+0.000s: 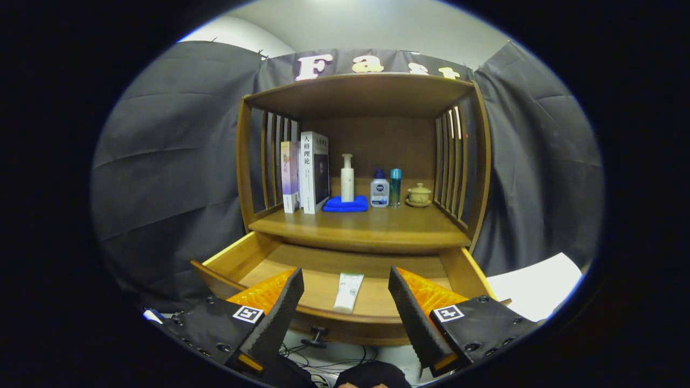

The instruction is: Pull open the drawer, take out the items inside it, and place them on the countertop above the cabinet.

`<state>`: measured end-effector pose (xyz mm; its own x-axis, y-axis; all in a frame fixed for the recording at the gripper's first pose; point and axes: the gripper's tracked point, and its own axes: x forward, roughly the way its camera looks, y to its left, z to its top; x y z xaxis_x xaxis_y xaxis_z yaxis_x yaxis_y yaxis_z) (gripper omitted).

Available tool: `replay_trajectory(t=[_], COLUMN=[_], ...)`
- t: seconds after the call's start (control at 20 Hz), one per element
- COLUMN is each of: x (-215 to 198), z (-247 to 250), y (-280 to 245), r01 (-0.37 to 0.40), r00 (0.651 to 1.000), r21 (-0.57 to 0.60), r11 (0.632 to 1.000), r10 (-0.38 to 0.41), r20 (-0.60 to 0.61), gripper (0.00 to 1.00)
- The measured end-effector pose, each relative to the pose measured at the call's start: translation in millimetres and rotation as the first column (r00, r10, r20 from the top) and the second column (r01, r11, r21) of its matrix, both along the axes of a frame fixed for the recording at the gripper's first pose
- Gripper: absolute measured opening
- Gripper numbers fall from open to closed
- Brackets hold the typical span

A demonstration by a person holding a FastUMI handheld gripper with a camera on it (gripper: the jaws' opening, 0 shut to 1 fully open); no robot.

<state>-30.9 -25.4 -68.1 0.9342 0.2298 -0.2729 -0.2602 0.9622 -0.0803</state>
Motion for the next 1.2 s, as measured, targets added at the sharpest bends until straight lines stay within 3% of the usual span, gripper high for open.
replay_trajectory(t=[0.25, 0.6, 0.85, 1.0, 1.2], x=[41, 93, 102, 110, 109], z=[24, -30, -99, -121, -151], y=[15, 41, 50, 46, 41], r01=[-0.051, -0.124, -0.165, -0.159, -0.195], r00=[0.999, 0.966, 0.863, 0.827, 0.752], r21=[-0.107, -0.170, -0.144, -0.181, -0.215], r11=[0.993, 0.978, 0.976, 0.970, 0.957], r10=[0.051, 0.079, 0.072, 0.031, 0.006], r20=[-0.009, -0.247, -0.500, -0.562, -0.659], gripper=[0.99, 1.00, 0.99, 0.99, 1.00])
